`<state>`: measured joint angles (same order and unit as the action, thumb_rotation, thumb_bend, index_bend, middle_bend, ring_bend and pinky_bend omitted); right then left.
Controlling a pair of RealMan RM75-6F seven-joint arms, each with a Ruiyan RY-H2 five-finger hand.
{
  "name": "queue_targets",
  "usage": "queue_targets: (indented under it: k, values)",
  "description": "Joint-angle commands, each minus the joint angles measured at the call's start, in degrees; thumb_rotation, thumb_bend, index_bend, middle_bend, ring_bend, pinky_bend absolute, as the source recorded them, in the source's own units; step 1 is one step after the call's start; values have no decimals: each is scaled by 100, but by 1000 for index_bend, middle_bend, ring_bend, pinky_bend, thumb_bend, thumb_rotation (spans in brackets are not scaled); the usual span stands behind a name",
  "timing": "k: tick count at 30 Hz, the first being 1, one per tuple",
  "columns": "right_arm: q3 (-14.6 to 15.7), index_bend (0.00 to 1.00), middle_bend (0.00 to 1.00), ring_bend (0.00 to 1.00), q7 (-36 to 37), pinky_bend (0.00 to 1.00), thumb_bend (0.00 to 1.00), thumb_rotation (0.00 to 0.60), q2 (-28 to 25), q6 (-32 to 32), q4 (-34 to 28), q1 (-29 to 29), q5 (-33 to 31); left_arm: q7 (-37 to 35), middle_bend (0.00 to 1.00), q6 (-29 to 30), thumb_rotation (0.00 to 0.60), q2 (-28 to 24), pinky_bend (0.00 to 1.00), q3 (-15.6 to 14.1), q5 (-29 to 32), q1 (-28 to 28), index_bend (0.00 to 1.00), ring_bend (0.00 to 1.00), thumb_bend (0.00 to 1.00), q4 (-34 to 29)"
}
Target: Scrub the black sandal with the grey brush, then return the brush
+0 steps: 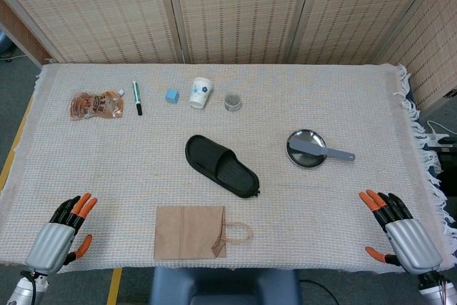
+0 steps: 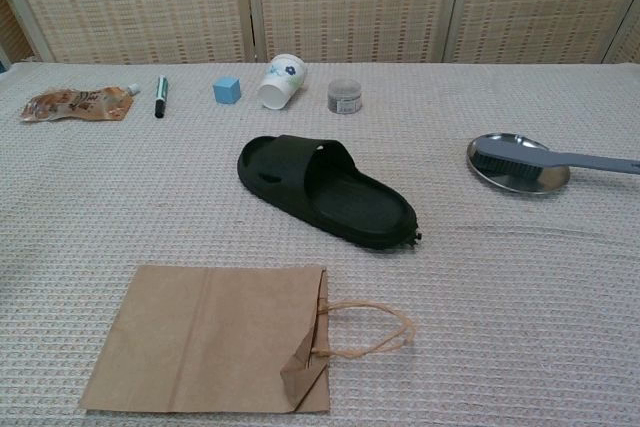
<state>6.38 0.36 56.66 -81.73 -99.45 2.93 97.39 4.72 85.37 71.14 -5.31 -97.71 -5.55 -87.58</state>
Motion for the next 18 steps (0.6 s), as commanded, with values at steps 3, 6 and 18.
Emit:
queue_targets:
  k: [3, 6, 18]
  values:
    - [-20, 0, 0, 0, -216, 0, 59, 600, 24, 127, -52, 5, -148, 4, 0, 2, 600, 11, 104, -13, -18, 6, 0, 0, 450, -2]
    - [-61, 0, 0, 0, -288, 0, 59, 600, 72, 193, -76, 33, -231, -16, 0, -38, 600, 24, 103, -30, -55, -21, 0, 0, 451, 7]
    - [-1057, 19, 0, 0, -539, 0, 94, 600, 803, 530, 618, 593, -1227, -276, 0, -587, 600, 25, 104, 234, 195, -468, 0, 0, 456, 171]
